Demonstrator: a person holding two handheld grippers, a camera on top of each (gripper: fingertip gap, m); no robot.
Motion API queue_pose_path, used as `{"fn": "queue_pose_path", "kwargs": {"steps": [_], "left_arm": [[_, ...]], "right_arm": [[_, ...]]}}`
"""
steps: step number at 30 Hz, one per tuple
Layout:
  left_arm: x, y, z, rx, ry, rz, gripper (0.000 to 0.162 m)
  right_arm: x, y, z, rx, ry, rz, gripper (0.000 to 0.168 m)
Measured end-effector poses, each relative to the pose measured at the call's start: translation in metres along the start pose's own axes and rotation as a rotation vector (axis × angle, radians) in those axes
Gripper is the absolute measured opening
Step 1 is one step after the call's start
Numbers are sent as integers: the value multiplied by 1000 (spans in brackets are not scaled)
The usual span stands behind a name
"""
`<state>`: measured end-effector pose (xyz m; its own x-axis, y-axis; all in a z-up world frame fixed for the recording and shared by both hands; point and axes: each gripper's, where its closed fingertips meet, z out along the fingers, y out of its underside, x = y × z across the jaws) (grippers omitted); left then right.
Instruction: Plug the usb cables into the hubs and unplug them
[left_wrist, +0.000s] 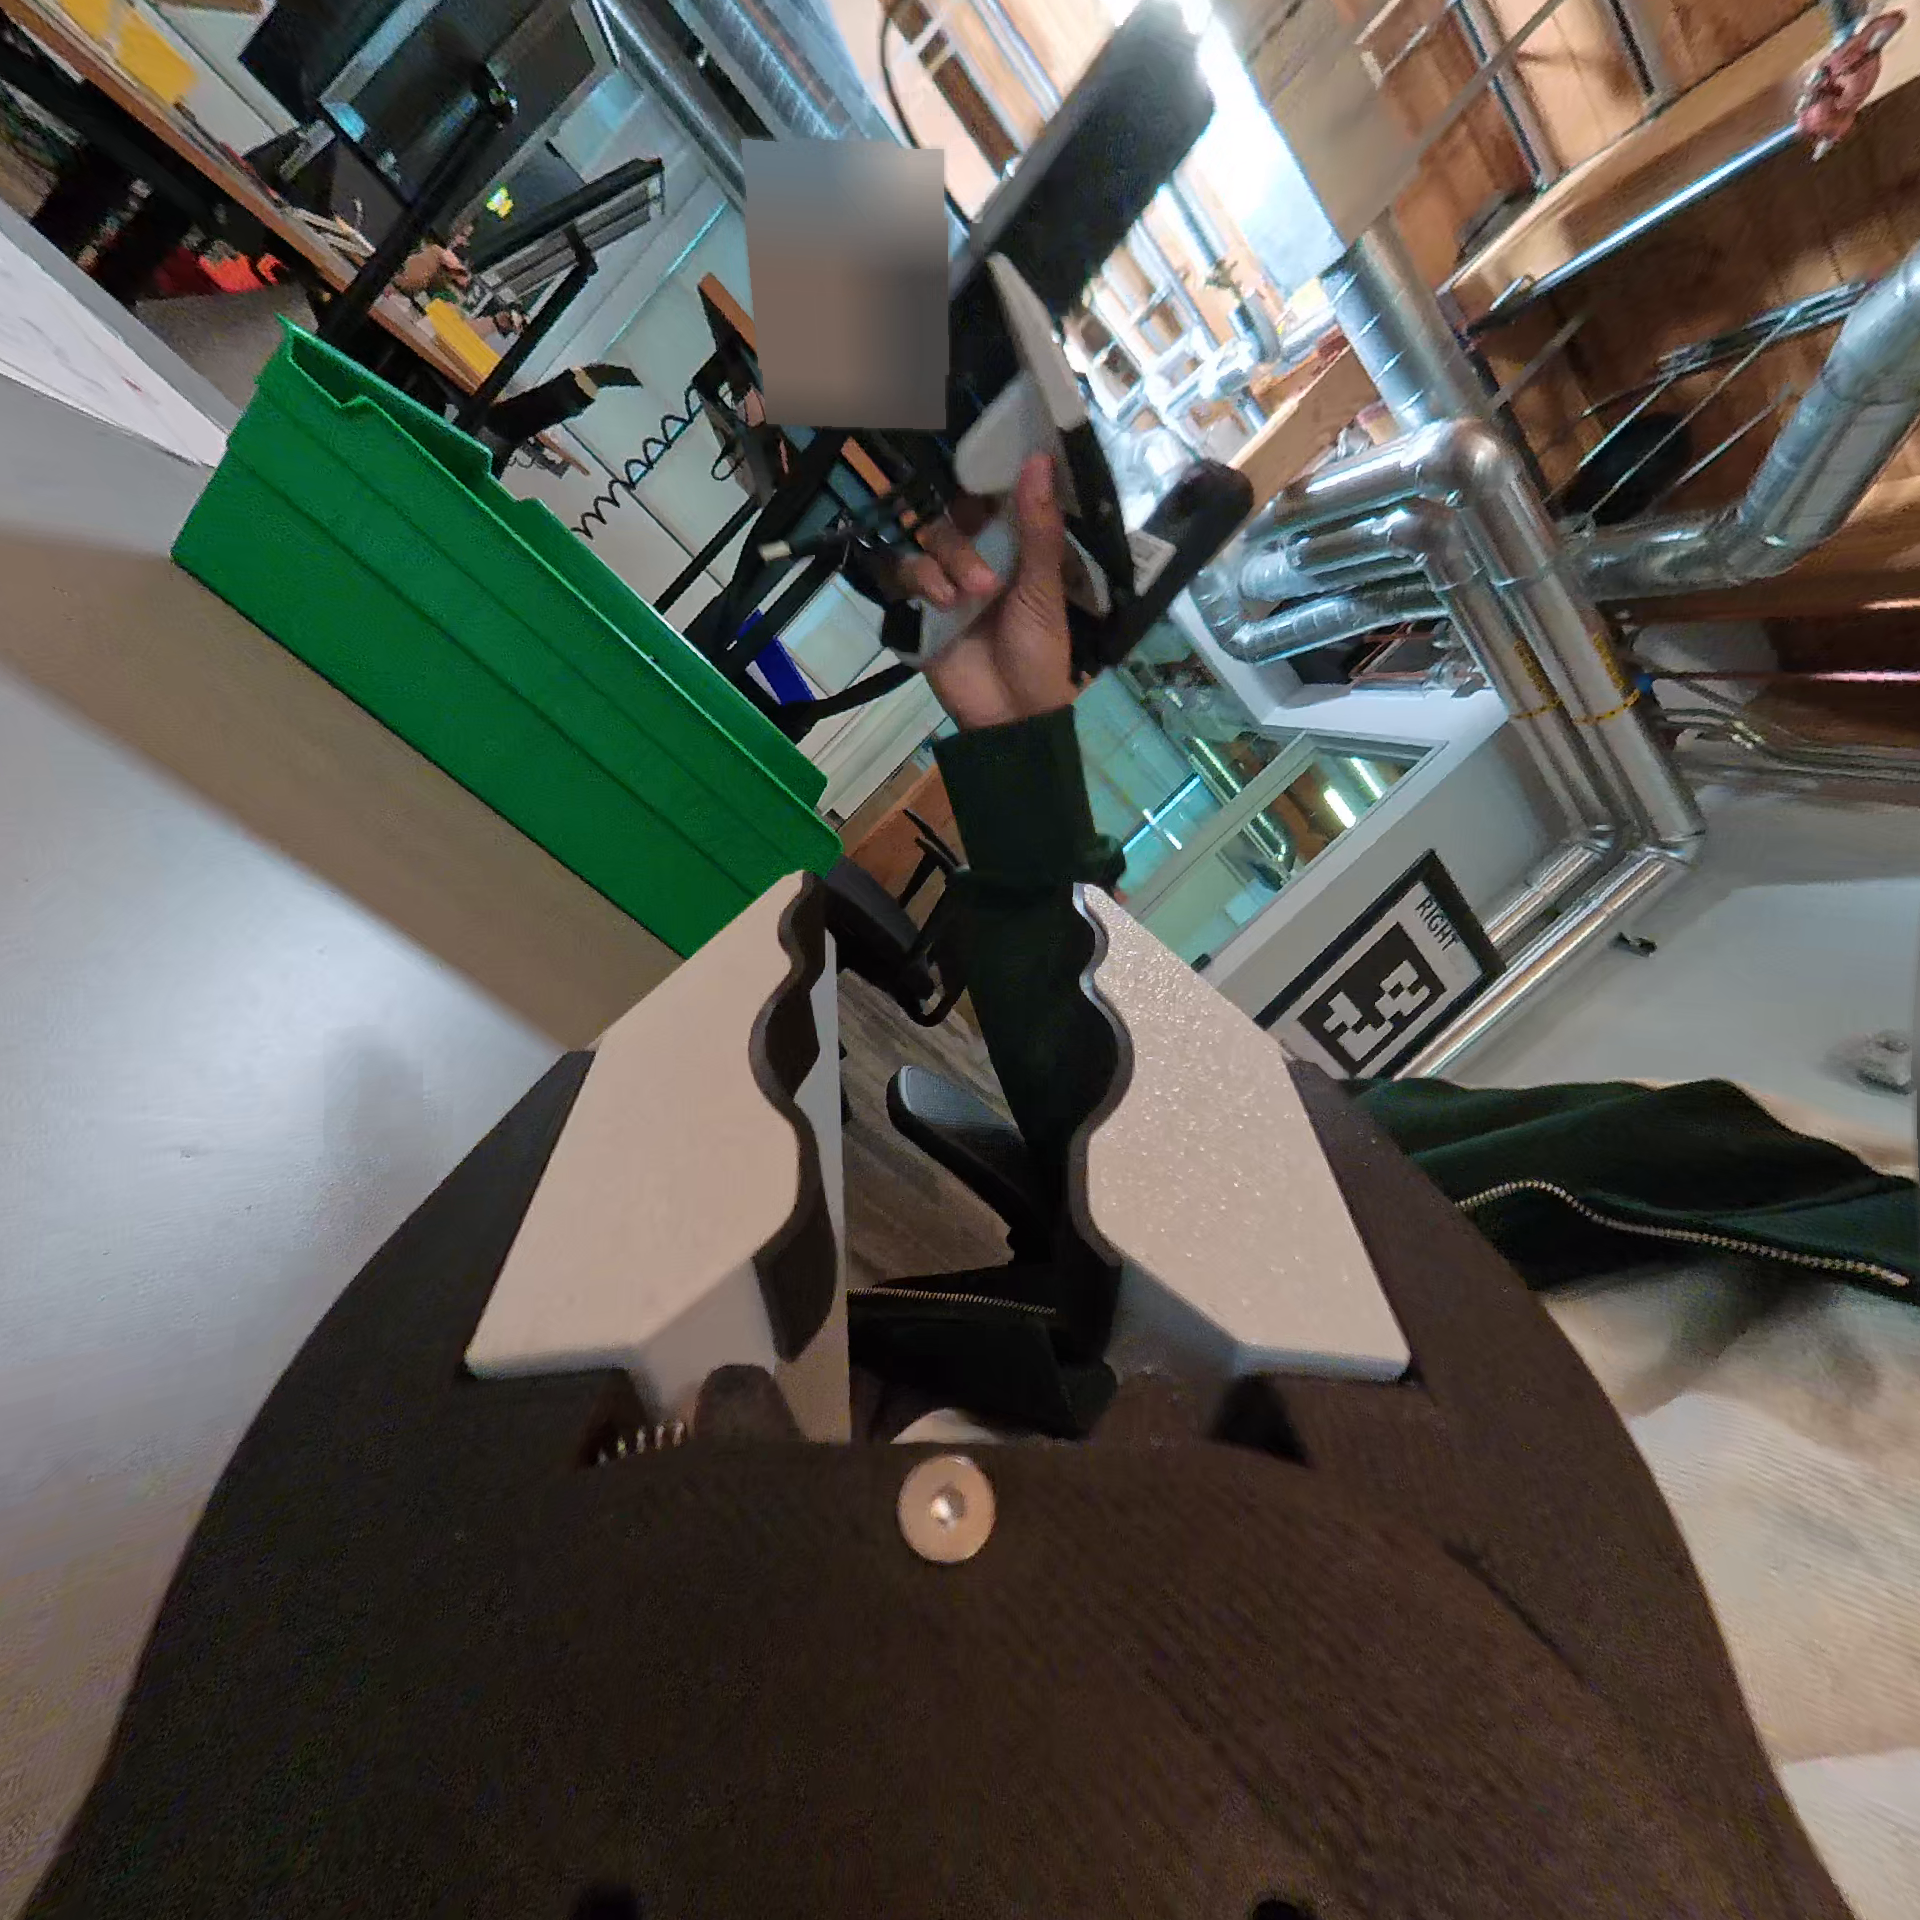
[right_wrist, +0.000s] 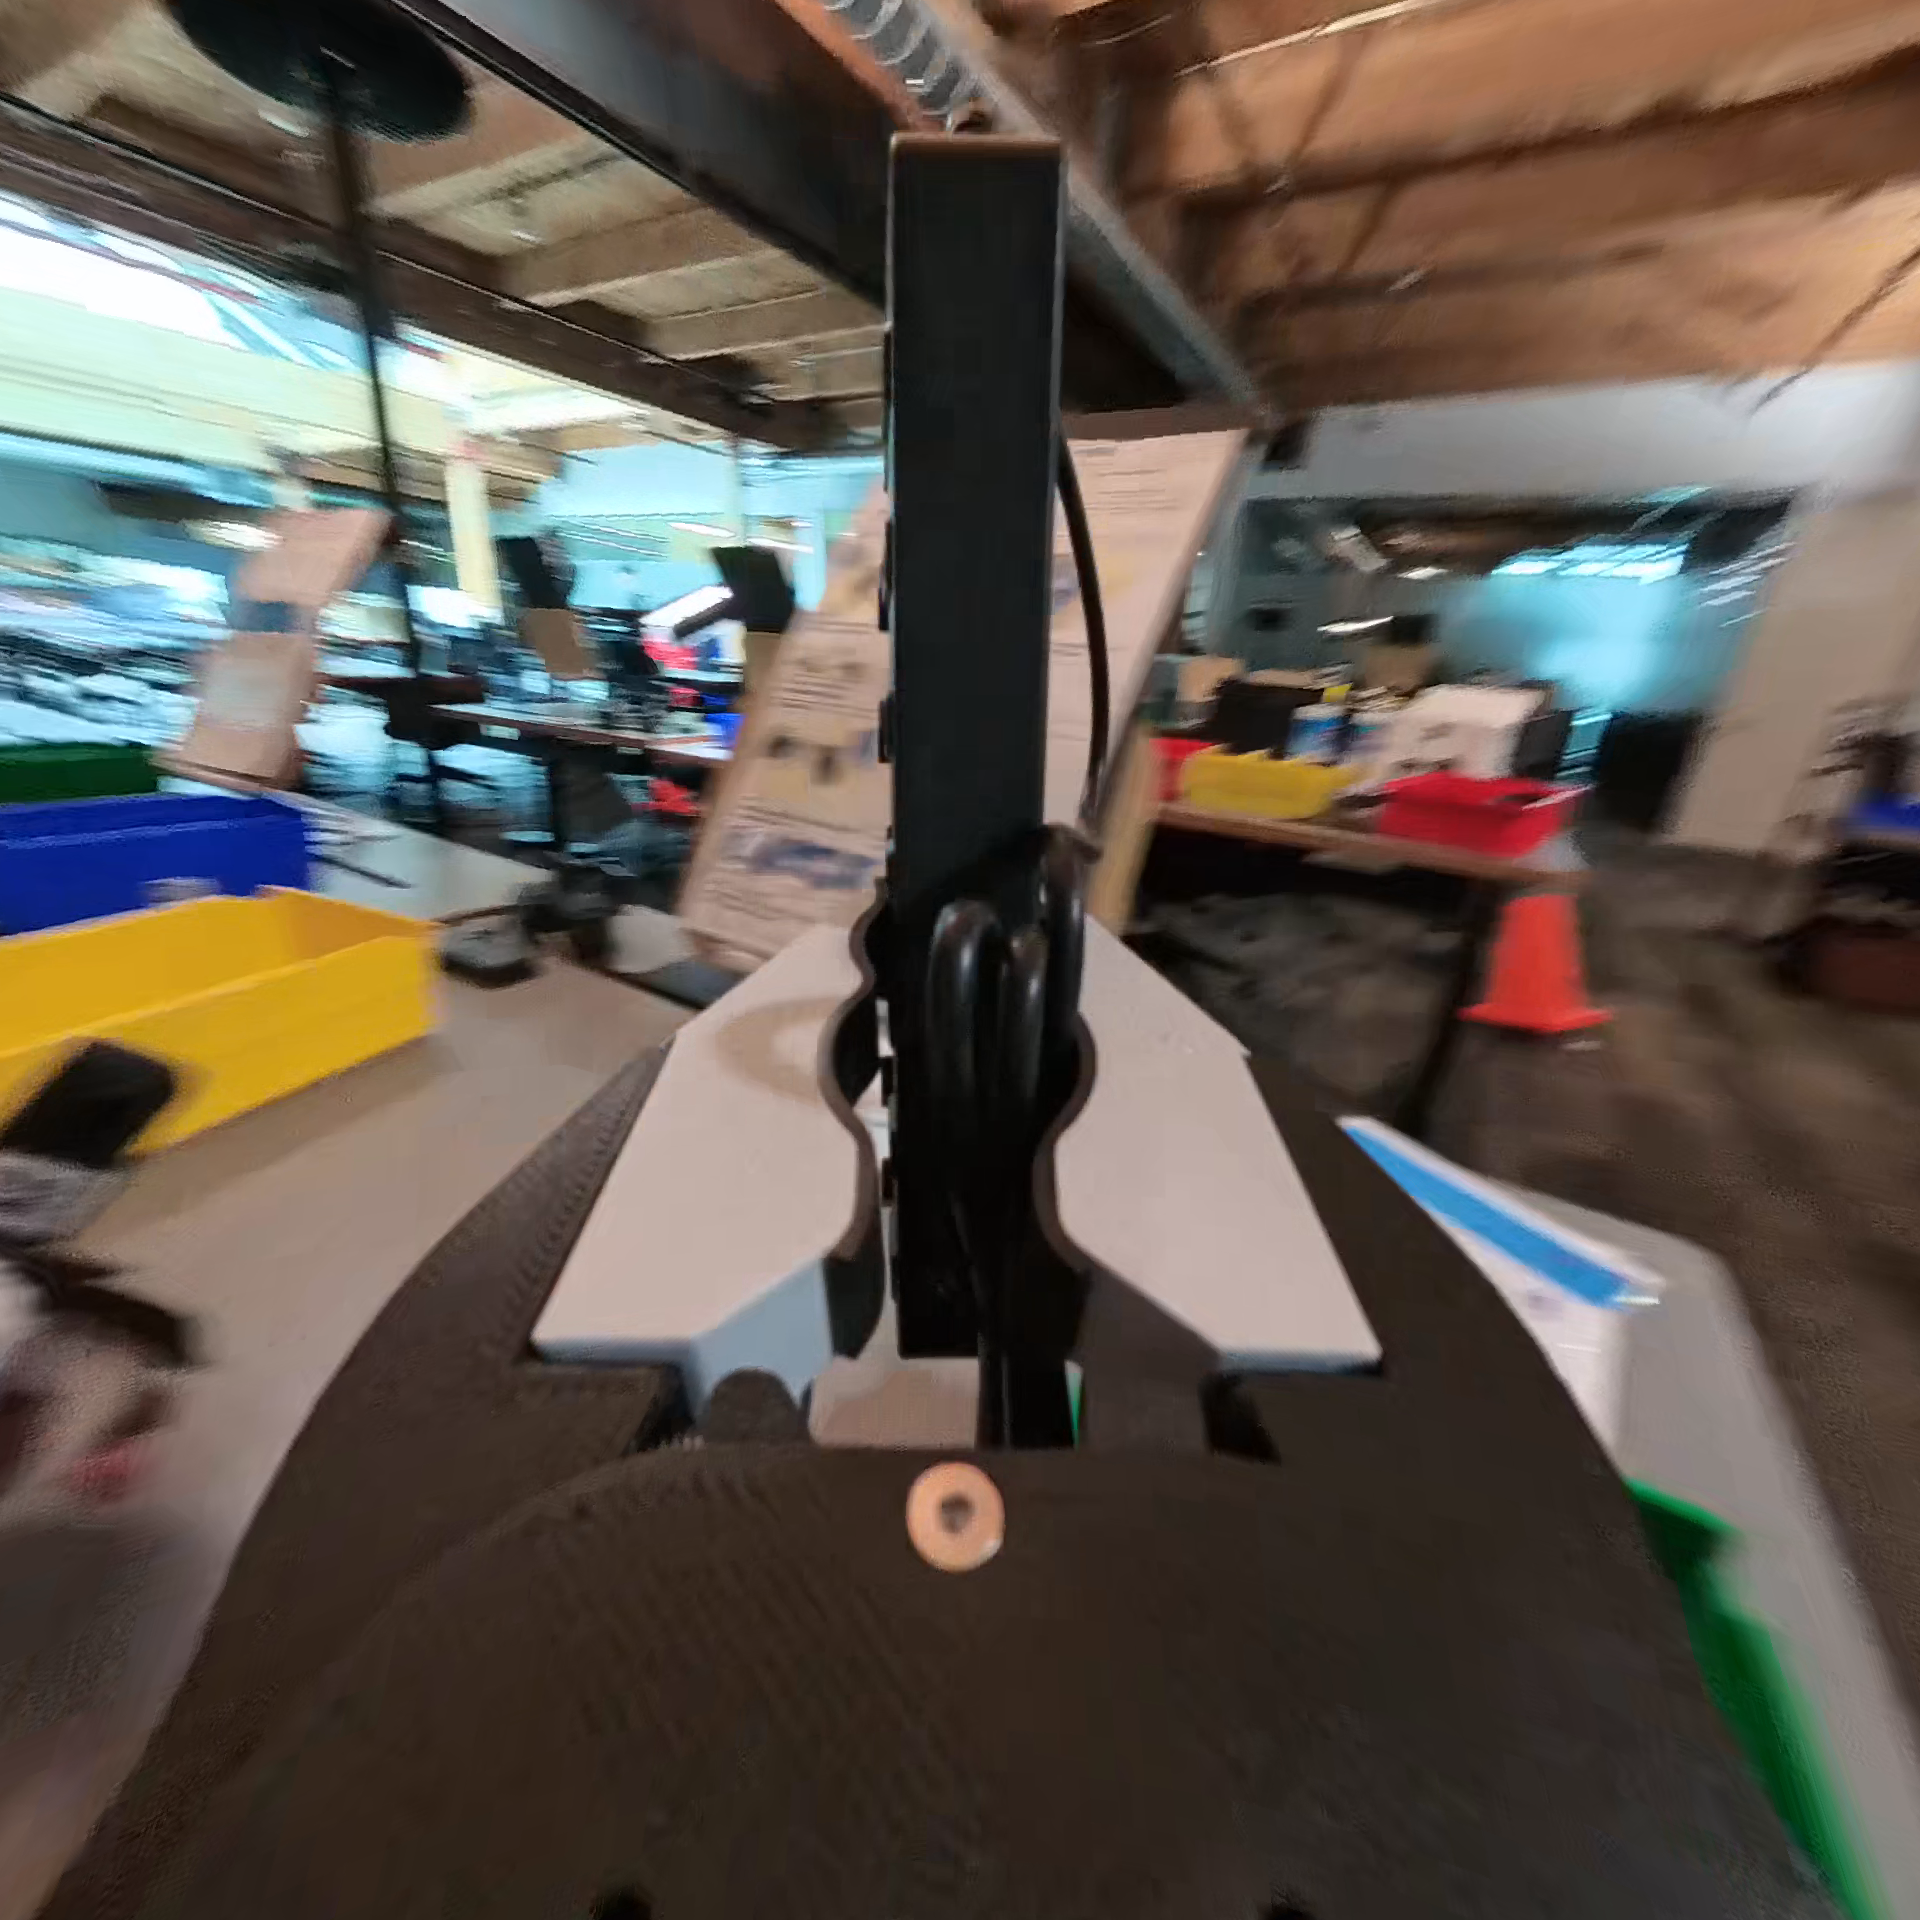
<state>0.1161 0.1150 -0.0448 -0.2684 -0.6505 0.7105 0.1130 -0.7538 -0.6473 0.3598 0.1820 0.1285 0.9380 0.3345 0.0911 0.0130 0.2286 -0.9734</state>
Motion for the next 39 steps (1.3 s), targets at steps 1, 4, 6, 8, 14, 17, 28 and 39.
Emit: {"fn": "queue_pose_path", "kwargs": {"steps": [1, 4, 6, 8, 14, 17, 28, 39], "left_arm": [[-1, 2, 0, -11, -6, 10, 44], [-4, 9, 1, -42, -25, 41, 43], [-7, 13, 0, -58, -46, 66, 42], [-11, 18, -1, -78, -62, 83, 42], [-13, 26, -6, -93, -100, 106, 42], [-13, 28, -12, -90, -131, 120, 41], [-3, 36, -19, -95, -143, 144, 40], [-8, 42, -9, -125, -122, 121, 40]], "right_arm": [[23, 8, 1, -5, 39, -56, 24], [59, 60, 2, -88, 8, -279, 24], [71, 109, 0, -238, -49, -420, 24], [79, 150, -6, -378, -104, -468, 24], [87, 187, -8, -422, -210, -372, 24], [85, 204, -11, -505, -283, -372, 24], [110, 243, -16, -846, -141, -497, 42], [108, 174, -27, -679, -31, -468, 72]]}}
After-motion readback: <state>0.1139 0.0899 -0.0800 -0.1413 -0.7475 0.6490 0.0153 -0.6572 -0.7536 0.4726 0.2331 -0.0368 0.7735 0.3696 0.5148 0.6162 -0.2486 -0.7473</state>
